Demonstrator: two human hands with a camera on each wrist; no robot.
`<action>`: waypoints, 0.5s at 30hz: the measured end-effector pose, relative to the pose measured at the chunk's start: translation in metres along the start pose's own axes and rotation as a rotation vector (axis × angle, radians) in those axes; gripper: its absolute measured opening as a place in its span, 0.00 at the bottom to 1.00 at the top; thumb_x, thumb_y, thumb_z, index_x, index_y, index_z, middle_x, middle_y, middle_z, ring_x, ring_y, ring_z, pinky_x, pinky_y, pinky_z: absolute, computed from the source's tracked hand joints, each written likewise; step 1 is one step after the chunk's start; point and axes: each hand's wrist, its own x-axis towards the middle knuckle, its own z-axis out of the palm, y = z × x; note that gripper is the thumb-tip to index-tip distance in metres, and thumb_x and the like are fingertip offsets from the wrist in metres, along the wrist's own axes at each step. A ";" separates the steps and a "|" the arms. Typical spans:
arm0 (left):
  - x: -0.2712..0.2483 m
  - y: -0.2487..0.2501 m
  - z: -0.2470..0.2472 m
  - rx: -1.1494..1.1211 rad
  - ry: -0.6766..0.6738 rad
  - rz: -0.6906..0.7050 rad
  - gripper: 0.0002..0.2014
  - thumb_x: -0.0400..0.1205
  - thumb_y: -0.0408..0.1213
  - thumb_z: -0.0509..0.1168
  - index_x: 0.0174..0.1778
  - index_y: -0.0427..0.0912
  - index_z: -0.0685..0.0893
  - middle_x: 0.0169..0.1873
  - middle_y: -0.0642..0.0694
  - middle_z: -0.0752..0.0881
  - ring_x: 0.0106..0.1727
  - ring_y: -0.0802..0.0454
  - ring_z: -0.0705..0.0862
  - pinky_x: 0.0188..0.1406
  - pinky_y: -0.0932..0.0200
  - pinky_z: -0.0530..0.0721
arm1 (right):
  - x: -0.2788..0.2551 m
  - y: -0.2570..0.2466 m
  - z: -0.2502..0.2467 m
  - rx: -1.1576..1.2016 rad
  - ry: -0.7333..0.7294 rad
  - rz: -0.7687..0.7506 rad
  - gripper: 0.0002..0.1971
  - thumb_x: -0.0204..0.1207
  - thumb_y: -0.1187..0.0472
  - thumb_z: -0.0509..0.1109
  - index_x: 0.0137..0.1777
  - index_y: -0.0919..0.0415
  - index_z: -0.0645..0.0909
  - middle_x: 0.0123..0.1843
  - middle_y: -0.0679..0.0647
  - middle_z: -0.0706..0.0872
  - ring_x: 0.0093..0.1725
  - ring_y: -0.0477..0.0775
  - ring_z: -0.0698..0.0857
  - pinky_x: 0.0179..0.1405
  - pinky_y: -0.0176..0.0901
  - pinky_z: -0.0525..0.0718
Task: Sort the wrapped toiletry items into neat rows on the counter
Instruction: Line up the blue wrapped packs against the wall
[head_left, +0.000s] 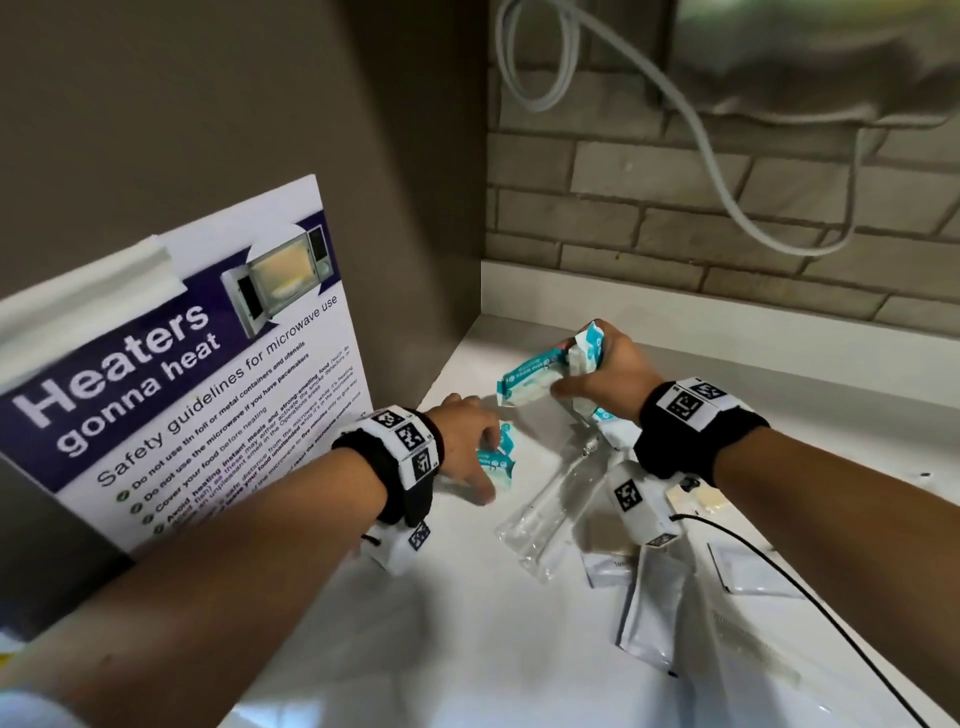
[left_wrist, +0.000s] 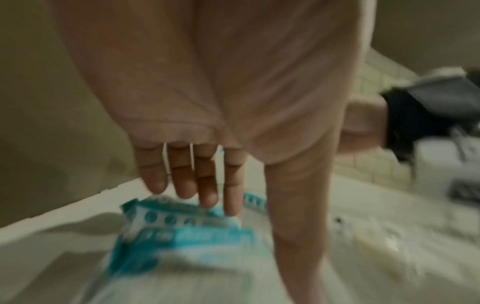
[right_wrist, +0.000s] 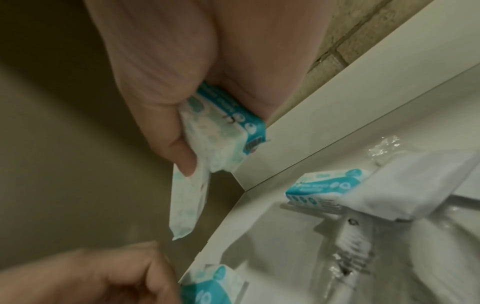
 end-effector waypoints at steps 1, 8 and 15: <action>0.001 0.001 -0.008 -0.039 0.009 -0.038 0.32 0.60 0.58 0.80 0.57 0.52 0.78 0.55 0.50 0.76 0.57 0.51 0.74 0.60 0.52 0.80 | -0.001 0.001 -0.002 0.014 -0.007 0.003 0.25 0.62 0.77 0.81 0.57 0.70 0.75 0.45 0.56 0.86 0.36 0.45 0.85 0.38 0.40 0.85; 0.020 0.021 -0.038 -0.460 0.133 0.075 0.51 0.64 0.49 0.82 0.79 0.49 0.59 0.71 0.50 0.74 0.70 0.53 0.76 0.70 0.54 0.76 | -0.008 0.002 -0.002 0.026 -0.112 -0.003 0.22 0.61 0.75 0.82 0.52 0.68 0.78 0.39 0.54 0.88 0.38 0.53 0.87 0.46 0.50 0.88; 0.037 0.026 -0.037 -0.448 0.261 0.069 0.50 0.71 0.49 0.78 0.81 0.63 0.51 0.59 0.44 0.80 0.57 0.46 0.84 0.57 0.55 0.82 | -0.004 0.004 -0.005 -0.034 -0.119 0.004 0.29 0.70 0.54 0.80 0.60 0.62 0.64 0.38 0.49 0.80 0.33 0.45 0.80 0.28 0.35 0.80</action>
